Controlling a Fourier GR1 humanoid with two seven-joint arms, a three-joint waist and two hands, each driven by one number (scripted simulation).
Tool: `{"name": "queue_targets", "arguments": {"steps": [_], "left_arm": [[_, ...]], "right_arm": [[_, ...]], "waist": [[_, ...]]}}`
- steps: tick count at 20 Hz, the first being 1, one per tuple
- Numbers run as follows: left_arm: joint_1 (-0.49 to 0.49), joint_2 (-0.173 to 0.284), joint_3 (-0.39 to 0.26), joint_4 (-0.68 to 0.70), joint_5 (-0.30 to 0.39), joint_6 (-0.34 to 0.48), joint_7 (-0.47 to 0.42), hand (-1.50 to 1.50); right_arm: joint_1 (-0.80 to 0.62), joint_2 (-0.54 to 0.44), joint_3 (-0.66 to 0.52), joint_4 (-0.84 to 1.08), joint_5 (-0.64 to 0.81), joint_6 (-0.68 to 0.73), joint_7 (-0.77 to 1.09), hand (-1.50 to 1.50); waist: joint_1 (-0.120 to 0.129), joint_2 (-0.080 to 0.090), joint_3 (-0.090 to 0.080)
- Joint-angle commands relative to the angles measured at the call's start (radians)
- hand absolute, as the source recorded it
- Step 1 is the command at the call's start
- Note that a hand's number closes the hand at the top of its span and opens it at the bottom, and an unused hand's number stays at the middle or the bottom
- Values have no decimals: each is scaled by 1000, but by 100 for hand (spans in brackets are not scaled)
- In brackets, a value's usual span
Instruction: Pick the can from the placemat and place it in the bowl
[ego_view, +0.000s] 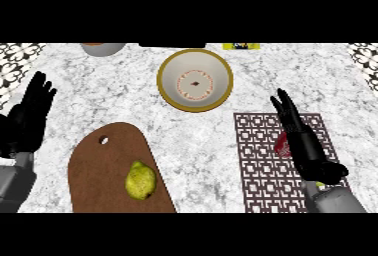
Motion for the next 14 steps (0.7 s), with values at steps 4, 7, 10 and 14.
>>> {"name": "queue_targets", "arguments": {"steps": [4, 7, 10, 14], "left_arm": [[-8, -33, -147, -134, -33, -129, 4, 0], [-2, -72, -209, -139, -50, -145, -15, 0], [28, -130, -316, -207, -74, -179, 13, 0], [41, -134, -297, -194, -103, -205, -1, 0]], "right_arm": [[-11, -72, -158, -28, -5, -129, 152, 150], [56, -337, -107, 130, 278, -160, 184, 150], [0, -120, -165, 81, 133, -290, 362, -150], [-65, -186, -144, 154, 233, -213, 341, -150]], "waist": [[-45, 19, 16], [-91, 40, -15], [-24, 25, 16], [-15, 28, 17]]}}
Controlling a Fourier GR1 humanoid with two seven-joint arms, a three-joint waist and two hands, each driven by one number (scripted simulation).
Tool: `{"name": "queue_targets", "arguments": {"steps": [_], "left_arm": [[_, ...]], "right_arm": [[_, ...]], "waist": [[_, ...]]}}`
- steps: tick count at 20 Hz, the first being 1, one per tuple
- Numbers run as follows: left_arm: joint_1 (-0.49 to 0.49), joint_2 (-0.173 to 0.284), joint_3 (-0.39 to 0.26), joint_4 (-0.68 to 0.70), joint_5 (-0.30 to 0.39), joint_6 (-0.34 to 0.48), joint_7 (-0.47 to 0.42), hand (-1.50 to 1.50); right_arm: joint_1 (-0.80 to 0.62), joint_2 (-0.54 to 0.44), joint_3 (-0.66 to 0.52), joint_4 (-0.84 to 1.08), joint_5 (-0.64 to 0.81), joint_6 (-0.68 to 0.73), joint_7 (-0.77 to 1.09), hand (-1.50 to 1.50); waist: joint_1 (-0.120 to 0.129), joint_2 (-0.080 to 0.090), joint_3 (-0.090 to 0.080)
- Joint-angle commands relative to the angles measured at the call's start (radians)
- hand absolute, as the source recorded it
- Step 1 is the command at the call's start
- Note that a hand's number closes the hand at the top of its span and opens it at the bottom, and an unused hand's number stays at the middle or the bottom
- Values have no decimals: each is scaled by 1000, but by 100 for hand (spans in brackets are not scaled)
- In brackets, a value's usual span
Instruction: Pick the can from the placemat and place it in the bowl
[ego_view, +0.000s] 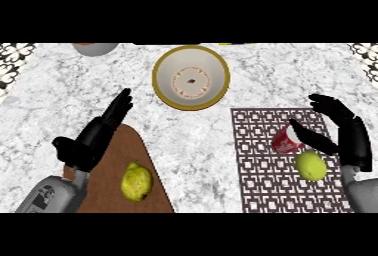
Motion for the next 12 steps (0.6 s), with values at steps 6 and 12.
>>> {"name": "queue_targets", "arguments": {"steps": [6, 12], "left_arm": [[10, -34, -50, -29, -36, -17, 28, 0], [-13, -49, -54, -25, -45, -15, 26, 0]], "right_arm": [[-159, -226, 153, 37, 219, 198, 343, -150], [-270, -368, 260, -10, 150, 611, 628, -150]], "waist": [[27, 1, 0], [34, 1, -5]]}}
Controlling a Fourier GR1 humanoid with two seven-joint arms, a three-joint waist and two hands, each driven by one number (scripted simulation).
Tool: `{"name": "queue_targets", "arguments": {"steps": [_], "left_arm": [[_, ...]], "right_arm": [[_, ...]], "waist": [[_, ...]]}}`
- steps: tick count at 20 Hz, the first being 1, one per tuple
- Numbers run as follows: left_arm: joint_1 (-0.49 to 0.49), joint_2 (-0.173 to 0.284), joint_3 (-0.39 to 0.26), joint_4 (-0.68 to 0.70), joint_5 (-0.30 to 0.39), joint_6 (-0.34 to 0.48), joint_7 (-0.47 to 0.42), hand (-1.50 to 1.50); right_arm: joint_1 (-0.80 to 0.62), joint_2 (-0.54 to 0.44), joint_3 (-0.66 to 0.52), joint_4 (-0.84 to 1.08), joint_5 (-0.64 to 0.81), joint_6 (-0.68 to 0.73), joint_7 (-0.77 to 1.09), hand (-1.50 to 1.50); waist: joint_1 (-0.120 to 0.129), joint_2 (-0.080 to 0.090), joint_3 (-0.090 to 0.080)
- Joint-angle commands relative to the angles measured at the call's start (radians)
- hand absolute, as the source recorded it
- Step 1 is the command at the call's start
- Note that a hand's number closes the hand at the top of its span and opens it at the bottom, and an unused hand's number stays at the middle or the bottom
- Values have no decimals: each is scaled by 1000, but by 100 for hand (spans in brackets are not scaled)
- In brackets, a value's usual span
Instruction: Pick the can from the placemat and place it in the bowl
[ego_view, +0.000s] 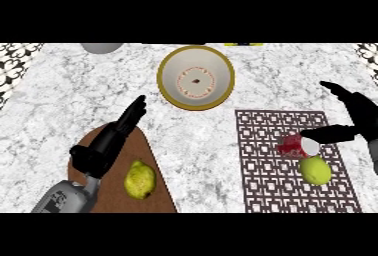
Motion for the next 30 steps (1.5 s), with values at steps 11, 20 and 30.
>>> {"name": "queue_targets", "arguments": {"steps": [11, 20, 30], "left_arm": [[19, 7, 35, 13, -9, -41, -21, 0], [9, -15, 71, -4, -22, -51, 25, 0], [60, -25, 96, -31, -58, -87, 30, 0]], "right_arm": [[-340, 96, 70, 34, -366, 574, 682, -150], [-354, 128, 102, 60, -366, 551, 712, -150], [-286, 159, 126, -22, -146, 480, 641, -150]], "waist": [[-3, 3, 4], [-20, 0, 5], [-22, 0, 6]]}}
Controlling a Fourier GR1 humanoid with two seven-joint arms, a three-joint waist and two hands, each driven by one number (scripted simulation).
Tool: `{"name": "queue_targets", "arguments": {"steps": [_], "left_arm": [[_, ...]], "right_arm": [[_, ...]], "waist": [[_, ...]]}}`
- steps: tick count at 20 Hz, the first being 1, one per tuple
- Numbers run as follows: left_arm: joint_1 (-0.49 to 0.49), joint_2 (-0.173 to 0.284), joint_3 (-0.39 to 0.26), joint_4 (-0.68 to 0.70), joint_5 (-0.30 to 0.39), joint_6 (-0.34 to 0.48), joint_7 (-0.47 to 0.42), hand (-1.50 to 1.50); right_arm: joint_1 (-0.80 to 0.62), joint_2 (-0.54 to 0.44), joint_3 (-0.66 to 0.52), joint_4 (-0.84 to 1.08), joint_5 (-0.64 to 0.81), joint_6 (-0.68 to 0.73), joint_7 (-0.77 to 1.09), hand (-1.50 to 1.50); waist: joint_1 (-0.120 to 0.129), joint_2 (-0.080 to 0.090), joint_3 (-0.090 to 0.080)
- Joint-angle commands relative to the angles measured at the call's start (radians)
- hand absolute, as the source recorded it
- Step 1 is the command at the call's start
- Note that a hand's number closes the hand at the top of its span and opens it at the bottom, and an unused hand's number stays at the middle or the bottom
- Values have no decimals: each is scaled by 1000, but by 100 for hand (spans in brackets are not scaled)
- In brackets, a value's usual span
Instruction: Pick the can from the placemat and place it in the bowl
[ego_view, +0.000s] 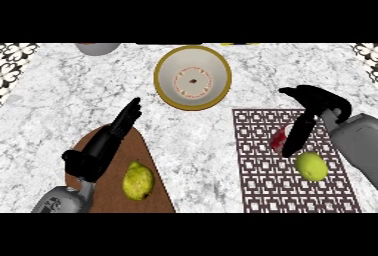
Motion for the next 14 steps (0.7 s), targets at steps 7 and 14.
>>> {"name": "queue_targets", "arguments": {"steps": [7, 14], "left_arm": [[-39, -83, 13, 66, -60, 14, -4, 0], [18, -85, 31, 35, -91, -18, -25, 0]], "right_arm": [[69, 61, 37, -78, 234, -53, 119, -150], [220, -8, -66, -59, 292, -11, -18, -150]], "waist": [[-6, 0, 0], [-8, 0, 0]]}}
